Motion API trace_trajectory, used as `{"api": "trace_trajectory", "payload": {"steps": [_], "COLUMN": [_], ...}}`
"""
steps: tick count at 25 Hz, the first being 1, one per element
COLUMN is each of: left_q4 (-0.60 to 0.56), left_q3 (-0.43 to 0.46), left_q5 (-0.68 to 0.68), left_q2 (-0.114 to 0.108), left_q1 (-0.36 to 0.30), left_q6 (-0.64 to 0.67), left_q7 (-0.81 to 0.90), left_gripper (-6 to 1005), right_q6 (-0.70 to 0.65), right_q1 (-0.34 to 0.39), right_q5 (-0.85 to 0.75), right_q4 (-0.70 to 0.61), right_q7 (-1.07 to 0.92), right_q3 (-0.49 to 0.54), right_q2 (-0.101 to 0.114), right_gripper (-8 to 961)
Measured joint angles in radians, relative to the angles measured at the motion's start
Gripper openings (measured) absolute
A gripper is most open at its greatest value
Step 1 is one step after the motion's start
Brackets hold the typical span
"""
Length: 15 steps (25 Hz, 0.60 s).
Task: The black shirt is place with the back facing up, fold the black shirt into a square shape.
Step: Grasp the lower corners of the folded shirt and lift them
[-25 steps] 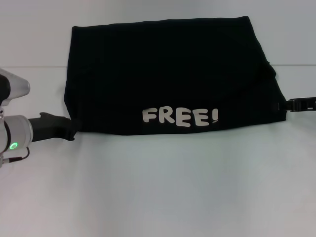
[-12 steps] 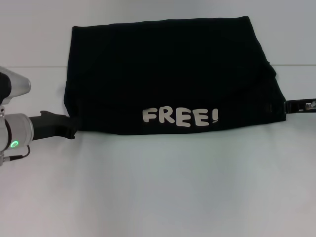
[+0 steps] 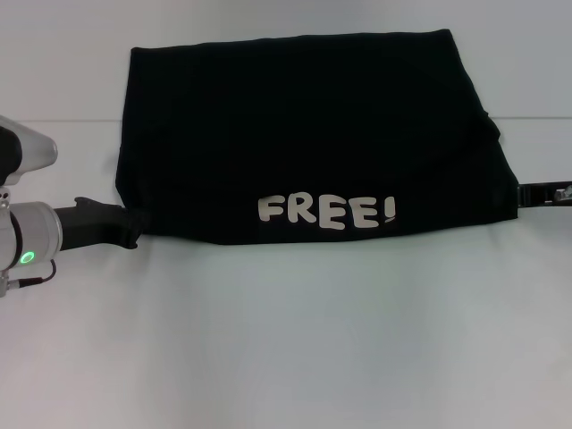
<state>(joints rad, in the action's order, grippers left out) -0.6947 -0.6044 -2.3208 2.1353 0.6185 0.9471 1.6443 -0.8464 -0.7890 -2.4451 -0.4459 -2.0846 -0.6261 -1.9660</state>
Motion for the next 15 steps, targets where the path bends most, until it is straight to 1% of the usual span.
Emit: {"api": "trace_trajectory", "payload": {"steps": [4,7,13,15], "left_q4": [0.000,0.000,-0.001,-0.004], "left_q3": [0.000,0.000,0.000,0.000], "left_q5": [0.000,0.000,0.000,0.000], "left_q2": [0.000,0.000,0.000,0.000], "left_q1": [0.001,0.001,0.001,0.001], "left_q6": [0.000,0.001,0.004,0.010], "left_q7": [0.000,0.000,0.006,0.014], "left_gripper": [13,13,15,15], "right_q6": [-0.013,-0.028,-0.036,-0.041], "right_q1": [-0.001,-0.001,0.016,0.027], "right_q5": [0.000,0.000,0.028,0.038], "right_q4": [0.010,0.010,-0.002,-0.011], "right_q7": [0.005,0.023,0.035,0.038], "right_q3": [-0.003,0.000,0.004,0.004], "right_q2": [0.004,0.002,0.002,0.006], "right_gripper": [234,144,29,29]}}
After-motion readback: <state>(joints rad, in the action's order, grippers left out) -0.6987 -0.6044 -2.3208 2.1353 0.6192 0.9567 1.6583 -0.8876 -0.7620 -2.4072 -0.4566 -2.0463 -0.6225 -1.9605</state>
